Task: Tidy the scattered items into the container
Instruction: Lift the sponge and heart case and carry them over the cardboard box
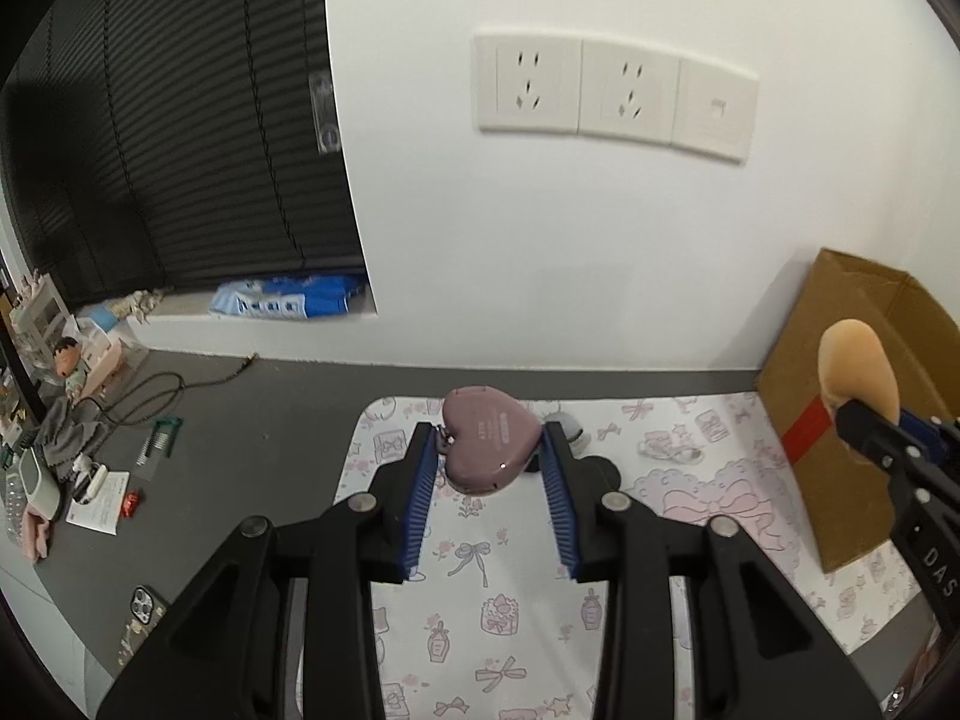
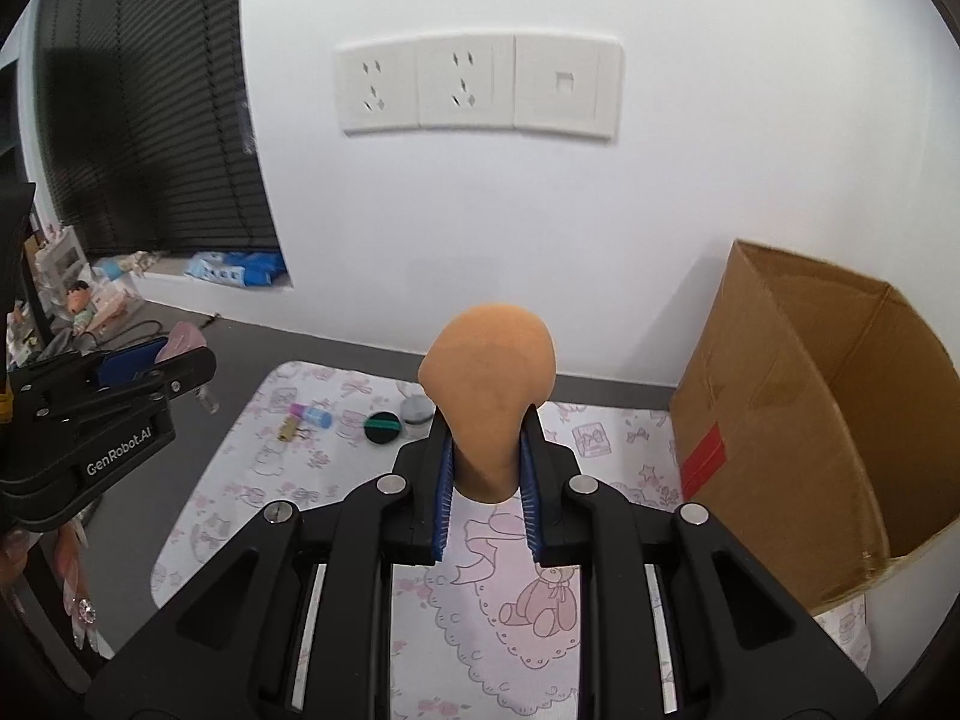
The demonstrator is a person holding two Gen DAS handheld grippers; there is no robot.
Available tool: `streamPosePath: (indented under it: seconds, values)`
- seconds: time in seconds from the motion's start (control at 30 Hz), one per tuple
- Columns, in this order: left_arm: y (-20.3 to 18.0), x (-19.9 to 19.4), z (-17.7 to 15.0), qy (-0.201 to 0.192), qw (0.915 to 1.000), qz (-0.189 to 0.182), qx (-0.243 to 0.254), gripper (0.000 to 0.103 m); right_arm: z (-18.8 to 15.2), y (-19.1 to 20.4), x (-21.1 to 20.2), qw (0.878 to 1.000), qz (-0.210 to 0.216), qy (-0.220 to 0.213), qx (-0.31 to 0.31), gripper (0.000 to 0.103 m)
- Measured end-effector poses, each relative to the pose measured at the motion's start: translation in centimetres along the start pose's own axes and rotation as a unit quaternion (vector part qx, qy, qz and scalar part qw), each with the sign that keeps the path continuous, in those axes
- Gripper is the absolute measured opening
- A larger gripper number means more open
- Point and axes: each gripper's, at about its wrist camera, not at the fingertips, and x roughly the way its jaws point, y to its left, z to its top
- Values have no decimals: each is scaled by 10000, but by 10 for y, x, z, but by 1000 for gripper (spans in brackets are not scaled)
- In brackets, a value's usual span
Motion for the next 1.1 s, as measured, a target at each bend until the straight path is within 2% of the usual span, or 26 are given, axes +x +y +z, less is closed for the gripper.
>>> streamPosePath:
  seconds: [0.3,0.7,0.9,1.1]
  values:
    - [-2,-43,7,-303,9994,-155,-18,34,5,7,-40,9997,-26,-247,-85,20]
    - [-13,-64,7,-410,9986,-319,65,34,6,2,-67,9991,-193,-362,-66,20]
    - [-27,-73,8,-474,9984,-319,6,34,5,-14,-78,9988,-258,-413,-79,20]
    - [-61,-80,7,-563,9981,-230,52,34,3,-45,-89,9984,-226,-519,-92,20]
